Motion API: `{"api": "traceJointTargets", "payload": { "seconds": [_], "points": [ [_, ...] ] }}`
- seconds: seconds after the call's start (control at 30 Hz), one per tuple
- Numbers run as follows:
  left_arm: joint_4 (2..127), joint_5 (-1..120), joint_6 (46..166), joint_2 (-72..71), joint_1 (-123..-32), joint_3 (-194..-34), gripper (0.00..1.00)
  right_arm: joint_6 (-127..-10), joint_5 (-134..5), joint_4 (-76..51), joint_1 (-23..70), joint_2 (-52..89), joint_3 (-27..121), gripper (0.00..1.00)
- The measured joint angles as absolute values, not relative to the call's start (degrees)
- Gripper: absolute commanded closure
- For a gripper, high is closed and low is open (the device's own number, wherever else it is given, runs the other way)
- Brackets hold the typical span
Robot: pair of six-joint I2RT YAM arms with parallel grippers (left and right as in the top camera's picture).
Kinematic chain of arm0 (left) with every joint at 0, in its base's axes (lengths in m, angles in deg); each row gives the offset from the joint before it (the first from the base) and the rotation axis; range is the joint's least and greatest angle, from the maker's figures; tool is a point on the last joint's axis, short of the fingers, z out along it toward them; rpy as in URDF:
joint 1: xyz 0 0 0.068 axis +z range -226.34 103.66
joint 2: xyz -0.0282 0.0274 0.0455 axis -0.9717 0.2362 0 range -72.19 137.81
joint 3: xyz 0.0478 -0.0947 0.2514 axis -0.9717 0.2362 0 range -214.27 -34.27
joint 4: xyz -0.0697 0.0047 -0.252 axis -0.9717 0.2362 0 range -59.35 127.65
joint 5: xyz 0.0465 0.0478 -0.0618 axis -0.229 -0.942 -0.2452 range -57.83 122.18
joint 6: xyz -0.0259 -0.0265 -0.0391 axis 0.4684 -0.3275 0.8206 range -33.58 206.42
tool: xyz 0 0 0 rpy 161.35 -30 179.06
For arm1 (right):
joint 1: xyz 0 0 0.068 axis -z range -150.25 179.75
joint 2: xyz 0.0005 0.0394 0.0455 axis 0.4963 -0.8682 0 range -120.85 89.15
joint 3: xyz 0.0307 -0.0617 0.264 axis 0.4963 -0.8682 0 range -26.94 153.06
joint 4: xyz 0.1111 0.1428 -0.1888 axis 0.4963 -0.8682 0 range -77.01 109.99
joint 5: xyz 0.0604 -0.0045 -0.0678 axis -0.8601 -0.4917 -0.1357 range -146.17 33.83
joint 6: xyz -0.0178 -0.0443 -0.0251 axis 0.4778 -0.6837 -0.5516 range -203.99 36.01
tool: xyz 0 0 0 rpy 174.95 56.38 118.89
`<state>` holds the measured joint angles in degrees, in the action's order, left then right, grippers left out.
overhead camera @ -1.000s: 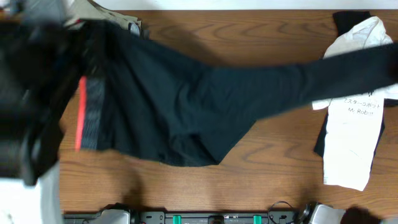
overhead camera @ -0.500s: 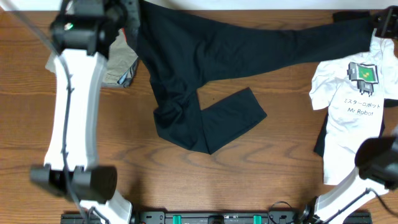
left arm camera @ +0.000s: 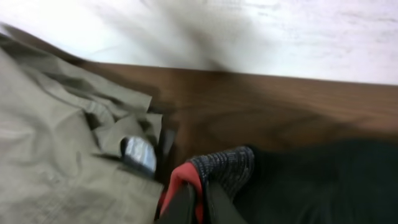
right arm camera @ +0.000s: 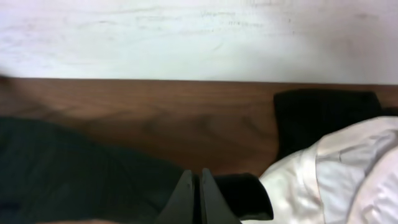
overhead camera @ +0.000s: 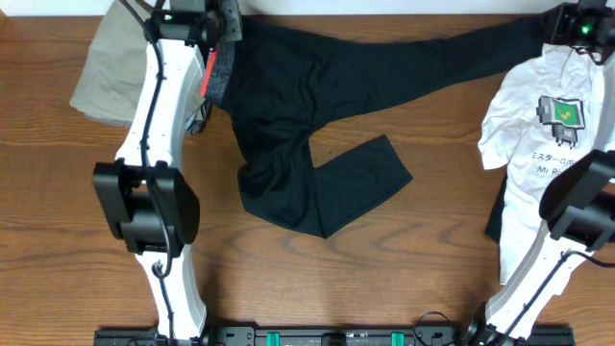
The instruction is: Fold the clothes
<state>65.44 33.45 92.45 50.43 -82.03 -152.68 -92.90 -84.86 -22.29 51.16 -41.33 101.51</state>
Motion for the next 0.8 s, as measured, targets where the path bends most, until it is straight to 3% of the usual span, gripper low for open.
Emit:
{"api": "traceJointTargets", "payload": {
  "seconds": [0.4,0.7,0.73,0.77,0.8],
  "points": [
    [54.1,33.43,93.89,55.24,-82.47,-152.68,0.94,-89.42,-82.15,-13.39,50.42,-49.9,101.51,0.99],
    [52.26,33.45,93.91,57.52,-82.6,-152.68,0.94,-88.72,-80.33,-9.74,50.42,-51.93,101.48,0.99],
    [52.28,33.45,93.91,57.73,-82.6,-152.68,0.94,-88.57,-79.96,-9.26,50.42,-51.95,101.48,0.97],
    [52.28,33.45,93.91,57.93,-82.6,-152.68,0.85,-88.37,-79.57,-8.8,50.42,-52.0,101.48,0.82],
    [52.28,33.43,93.76,58.06,-82.6,-152.68,0.63,-87.78,-79.28,-8.37,50.42,-52.02,101.48,0.52]
  ]
}}
